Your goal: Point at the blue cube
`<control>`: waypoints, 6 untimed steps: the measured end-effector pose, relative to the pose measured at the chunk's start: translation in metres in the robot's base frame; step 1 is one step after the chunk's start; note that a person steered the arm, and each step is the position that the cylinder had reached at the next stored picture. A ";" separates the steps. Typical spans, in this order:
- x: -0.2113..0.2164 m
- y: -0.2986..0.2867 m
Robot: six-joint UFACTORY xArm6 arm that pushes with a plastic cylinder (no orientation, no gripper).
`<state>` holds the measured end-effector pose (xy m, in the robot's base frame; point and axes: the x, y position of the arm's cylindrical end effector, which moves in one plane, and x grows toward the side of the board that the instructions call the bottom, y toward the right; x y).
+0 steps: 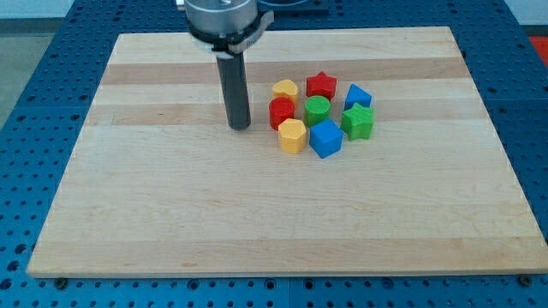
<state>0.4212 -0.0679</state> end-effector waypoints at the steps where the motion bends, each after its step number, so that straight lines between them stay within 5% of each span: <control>1: 0.037 0.000; 2: 0.061 0.015; 6: 0.048 0.106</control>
